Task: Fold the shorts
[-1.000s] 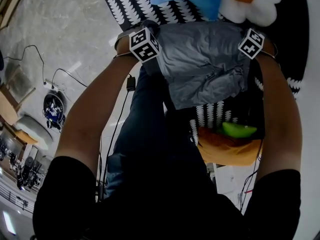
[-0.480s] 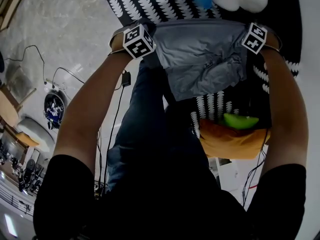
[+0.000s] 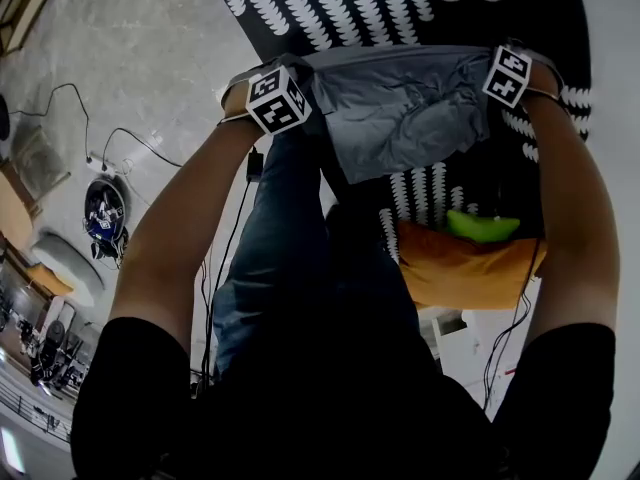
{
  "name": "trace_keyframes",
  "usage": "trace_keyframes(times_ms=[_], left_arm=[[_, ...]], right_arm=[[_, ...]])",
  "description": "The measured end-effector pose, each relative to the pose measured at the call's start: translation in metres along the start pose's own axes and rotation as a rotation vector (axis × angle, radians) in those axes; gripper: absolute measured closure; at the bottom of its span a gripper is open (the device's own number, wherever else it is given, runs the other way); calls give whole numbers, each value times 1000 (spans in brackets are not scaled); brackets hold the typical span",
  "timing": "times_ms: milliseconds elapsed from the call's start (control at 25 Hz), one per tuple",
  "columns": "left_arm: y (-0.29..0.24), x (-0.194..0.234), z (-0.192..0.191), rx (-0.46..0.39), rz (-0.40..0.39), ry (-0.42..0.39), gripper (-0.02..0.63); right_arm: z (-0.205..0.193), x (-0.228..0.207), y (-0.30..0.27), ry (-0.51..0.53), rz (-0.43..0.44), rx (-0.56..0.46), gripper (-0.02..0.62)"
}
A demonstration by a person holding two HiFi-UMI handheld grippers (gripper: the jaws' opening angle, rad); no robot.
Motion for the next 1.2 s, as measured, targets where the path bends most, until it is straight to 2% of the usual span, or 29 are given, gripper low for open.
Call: trace_keyframes(times_ms=[400, 520, 640, 880, 1200], left_arm=[[-4, -88, 14, 26, -58, -52, 586], [0, -90, 16, 37, -82, -76, 586], [-6, -98, 14, 48, -103, -76, 586], [-27, -141, 9, 68, -158, -91, 586], [-52, -192, 4, 62, -228, -55, 586]], right_arm=[[-33, 65, 13, 16, 35, 27, 583], [-33, 60, 12, 20, 47, 29, 583], [-30, 63, 3, 10, 50, 19, 583], [-35, 93, -13, -17, 64, 9, 583], [-43, 135, -35, -50, 84, 28, 583]])
Point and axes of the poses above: the fingertips, and each gripper's own axes: y backward along the fingers, x to its left, z out of its top, the point moved 1 cm from there along y, backward along the fingers, and after that the axes turned 4 degrees about -z, right-handed, at the moved point
